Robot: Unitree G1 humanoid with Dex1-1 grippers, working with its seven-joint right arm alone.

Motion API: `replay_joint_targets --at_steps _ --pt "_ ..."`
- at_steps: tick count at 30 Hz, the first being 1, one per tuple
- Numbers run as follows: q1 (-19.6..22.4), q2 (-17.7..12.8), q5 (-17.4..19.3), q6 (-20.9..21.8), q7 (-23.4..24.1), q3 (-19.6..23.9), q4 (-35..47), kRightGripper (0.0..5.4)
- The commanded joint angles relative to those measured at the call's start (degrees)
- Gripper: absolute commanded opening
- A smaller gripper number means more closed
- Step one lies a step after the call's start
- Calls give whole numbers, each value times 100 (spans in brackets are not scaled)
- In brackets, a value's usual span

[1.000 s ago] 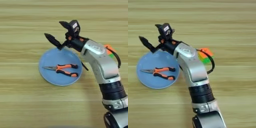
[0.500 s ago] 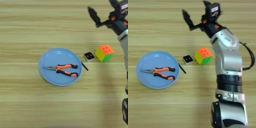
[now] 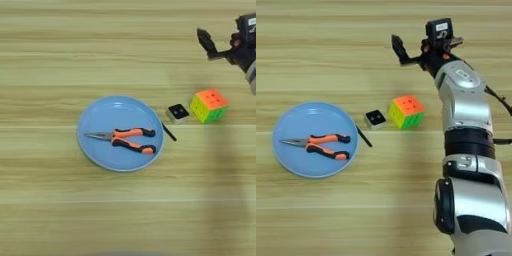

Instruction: Move the objects on the table

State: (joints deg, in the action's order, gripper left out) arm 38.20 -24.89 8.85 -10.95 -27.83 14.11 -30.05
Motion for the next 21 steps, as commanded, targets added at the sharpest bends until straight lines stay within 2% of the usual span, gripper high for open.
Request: replay_joint_targets --at_steps 1,6,16,21 --pt "625 -259 136 -76 -156 -8 -103 538" --pt "560 -347 82 -97 -427 -125 -384 538" --pt "-226 -582 104 -128 -998 -244 5 538" --pt "-493 -616 73 -155 -1083 -235 -10 538"
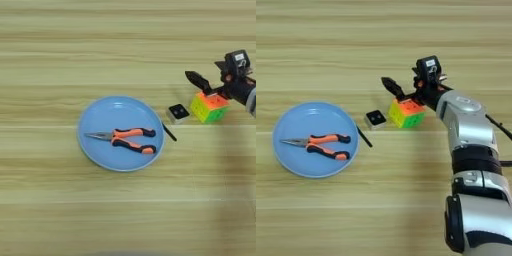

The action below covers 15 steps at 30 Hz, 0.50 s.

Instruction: Move the objects on the table

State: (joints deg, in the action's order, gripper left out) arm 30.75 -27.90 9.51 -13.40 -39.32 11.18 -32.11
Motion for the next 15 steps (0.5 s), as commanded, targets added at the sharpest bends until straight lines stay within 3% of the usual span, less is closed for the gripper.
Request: replay_joint_targets --at_steps 1,15 --pt "228 -315 0 105 66 58 144 538" --pt "0 -359 -153 331 -71 -104 -407 522"
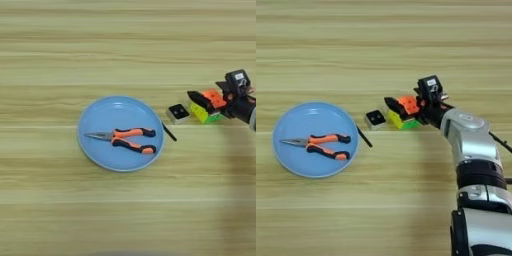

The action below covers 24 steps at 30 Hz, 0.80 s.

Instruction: Move the objects on the table

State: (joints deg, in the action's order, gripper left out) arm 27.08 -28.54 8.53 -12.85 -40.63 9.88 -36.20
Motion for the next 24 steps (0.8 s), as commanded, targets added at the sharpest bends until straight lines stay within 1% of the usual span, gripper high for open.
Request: replay_joint_targets --at_steps 1,2,3,4,5,8,11,13,15,19,21,24 --pt "383 -303 -71 311 62 16 -75 509" --pt "402 -312 -90 351 71 6 -160 506" --pt "417 -318 -102 387 75 -1 -227 480" --pt "430 -323 -113 418 76 -7 -283 476" --pt "441 -326 -124 449 79 -14 -333 454" --pt "475 -331 -166 533 102 -21 -457 417" --pt "501 -326 -189 592 117 -16 -528 367" --pt "512 -322 -198 622 133 -10 -555 345" --pt "520 -315 -200 648 151 2 -531 335" --pt "519 -294 -182 688 197 49 -346 334" --pt "496 -276 -138 662 219 81 -103 334" --pt "375 -226 -79 594 248 102 547 334"
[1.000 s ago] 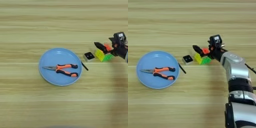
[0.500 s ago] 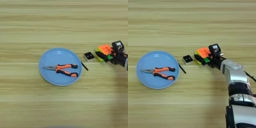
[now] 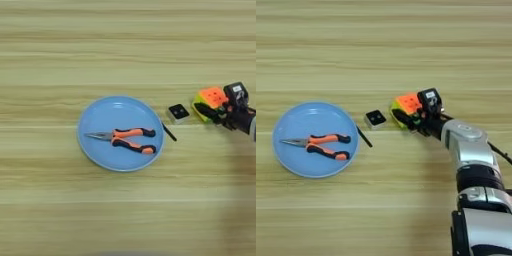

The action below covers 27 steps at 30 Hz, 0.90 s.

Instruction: Move the objects on the table

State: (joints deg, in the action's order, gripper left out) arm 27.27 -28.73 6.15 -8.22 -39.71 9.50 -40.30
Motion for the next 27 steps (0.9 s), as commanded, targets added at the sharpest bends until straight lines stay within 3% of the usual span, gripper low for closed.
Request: replay_joint_targets --at_steps 1,9,14,20,27 --pt "314 -185 172 84 183 137 1179 334" --pt "127 -88 284 -424 286 14 2705 334" --pt "144 90 286 -715 259 -307 3361 334" --pt "334 365 224 -931 206 -759 3619 334" --pt "531 732 116 -1023 120 -1285 3369 334"
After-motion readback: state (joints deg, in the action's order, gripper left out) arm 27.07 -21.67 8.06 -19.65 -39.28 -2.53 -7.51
